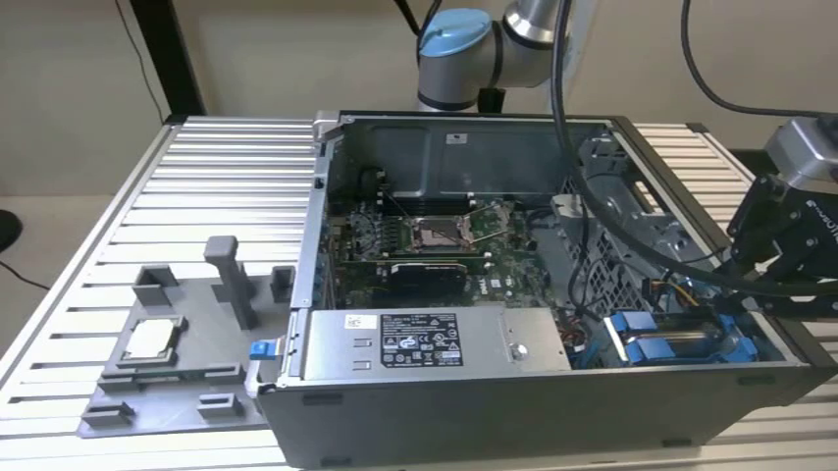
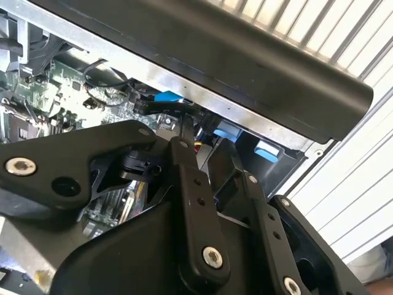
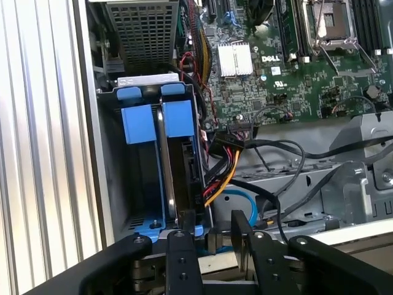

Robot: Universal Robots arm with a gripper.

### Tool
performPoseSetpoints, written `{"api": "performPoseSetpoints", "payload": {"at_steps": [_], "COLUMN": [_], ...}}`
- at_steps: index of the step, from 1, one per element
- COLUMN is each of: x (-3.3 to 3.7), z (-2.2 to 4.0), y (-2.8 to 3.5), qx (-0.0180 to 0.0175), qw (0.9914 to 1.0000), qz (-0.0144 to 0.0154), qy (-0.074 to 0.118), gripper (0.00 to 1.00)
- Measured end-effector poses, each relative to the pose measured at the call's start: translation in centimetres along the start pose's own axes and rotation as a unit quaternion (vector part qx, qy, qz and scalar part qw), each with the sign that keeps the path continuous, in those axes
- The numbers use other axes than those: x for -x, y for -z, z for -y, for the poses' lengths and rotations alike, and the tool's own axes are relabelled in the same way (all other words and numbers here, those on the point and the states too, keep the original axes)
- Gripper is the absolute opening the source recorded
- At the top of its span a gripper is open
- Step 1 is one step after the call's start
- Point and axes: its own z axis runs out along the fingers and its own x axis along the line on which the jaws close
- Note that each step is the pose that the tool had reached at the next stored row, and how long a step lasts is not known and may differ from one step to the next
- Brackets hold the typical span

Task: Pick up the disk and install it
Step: 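Insert the first disk wire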

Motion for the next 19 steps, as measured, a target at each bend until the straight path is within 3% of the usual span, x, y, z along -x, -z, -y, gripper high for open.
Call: {"api": "performPoseSetpoints", "payload": {"at_steps": [2,4,9,10,11,13,14,15,19], "x": [-0.01,-0.30,-1.46,-1.54,-1.55,-1.55,-1.58,-1.64,-2.15], "z": [0.01,0.06,0.29,0.30,0.31,0.31,0.31,0.32,0.53], "y": [0.00,0.11,0.34,0.32,0.33,0.32,0.31,0.28,0.38], "qx": [0.0002,0.0014,0.0031,0.0037,0.0048,0.0075,0.0086,0.0091,0.0098], "qw": [1.00000,0.99996,0.99979,0.99971,0.99949,0.99874,0.99834,0.99817,0.99782], "qz": [0.0012,0.0088,0.0203,0.0238,0.0312,0.0492,0.0564,0.0593,0.0648], "qy": [0.000,0.001,0.003,0.003,0.004,0.006,0.007,0.007,0.008], "gripper": [1.00,1.00,1.00,1.00,1.00,1.00,1.00,1.00,1.00]}}
